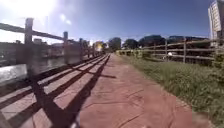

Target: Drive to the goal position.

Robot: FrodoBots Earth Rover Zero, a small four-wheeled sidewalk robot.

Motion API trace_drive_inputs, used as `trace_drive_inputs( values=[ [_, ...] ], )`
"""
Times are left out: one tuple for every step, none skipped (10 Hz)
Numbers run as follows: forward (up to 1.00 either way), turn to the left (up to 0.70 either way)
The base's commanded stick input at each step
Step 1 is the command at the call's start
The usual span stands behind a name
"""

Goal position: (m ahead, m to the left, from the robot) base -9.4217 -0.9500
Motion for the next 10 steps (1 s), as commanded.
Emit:
trace_drive_inputs(
  values=[
    [0.85, 0.00],
    [0.85, 0.00],
    [0.85, 0.00],
    [0.85, -0.19],
    [0.85, -0.29],
    [0.85, -0.06],
    [0.85, 0.00],
    [0.85, 0.00],
    [0.85, 0.00],
    [0.85, 0.00]
  ],
)
